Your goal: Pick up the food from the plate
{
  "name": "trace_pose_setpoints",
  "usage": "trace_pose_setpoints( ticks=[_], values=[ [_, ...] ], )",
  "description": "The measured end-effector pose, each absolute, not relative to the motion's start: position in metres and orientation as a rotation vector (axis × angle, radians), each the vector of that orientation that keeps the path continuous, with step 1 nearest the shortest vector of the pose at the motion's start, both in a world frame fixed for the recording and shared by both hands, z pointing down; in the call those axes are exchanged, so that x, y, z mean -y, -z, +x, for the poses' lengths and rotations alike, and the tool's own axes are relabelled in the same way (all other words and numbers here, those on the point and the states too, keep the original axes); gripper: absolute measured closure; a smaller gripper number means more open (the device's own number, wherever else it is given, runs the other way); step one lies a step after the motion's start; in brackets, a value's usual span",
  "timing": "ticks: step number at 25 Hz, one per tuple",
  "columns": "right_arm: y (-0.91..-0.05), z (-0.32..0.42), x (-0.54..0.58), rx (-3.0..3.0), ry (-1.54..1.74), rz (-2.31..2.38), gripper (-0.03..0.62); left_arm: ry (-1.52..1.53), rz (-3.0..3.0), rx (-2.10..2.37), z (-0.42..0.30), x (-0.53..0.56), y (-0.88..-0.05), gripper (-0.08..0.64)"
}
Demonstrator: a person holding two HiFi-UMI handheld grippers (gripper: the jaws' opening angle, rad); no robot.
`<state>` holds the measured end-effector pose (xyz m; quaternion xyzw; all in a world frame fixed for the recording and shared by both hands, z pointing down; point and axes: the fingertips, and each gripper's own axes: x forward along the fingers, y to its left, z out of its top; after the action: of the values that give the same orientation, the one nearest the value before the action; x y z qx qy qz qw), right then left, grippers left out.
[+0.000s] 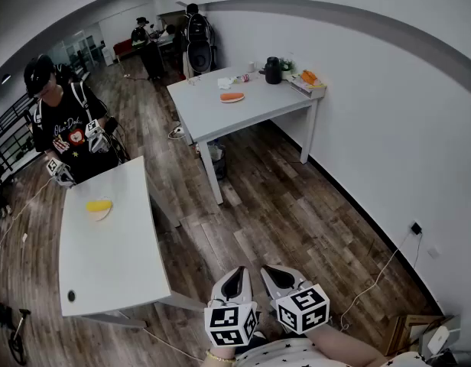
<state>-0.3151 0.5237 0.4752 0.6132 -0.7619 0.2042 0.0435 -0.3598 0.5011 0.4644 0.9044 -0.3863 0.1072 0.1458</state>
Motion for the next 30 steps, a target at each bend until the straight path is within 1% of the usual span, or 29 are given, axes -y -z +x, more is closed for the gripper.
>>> trace_pose_setpoints(
  ticks=[7,13,19,25,30],
  values=[
    [-0.485,-0.312,-0.512,2.298,-0.657,1.890,0.592,-0.327,2.591,1.088,-0.362,-0.487,-0.476,0.552],
    [-0.493,-0.282,-0.485,2.291,-0.682,1.879,0.592,-0.354,2.579,1.061,-0.329,-0.461,-0.483,0.552],
    [-0.495,-0.210,-0.420,2.309,-0.641,1.853,0.592,-0.344,2.564,1.095,-0.259,-0.398,-0.493,0.552],
    [-0.476,-0.115,-0.352,2.321,-0.586,1.836,0.592,-0.298,2.566,1.139,-0.168,-0.327,-0.474,0.552],
    [-0.472,-0.052,-0.316,2.331,-0.560,1.822,0.592,-0.280,2.559,1.168,-0.106,-0.288,-0.472,0.552]
  ],
)
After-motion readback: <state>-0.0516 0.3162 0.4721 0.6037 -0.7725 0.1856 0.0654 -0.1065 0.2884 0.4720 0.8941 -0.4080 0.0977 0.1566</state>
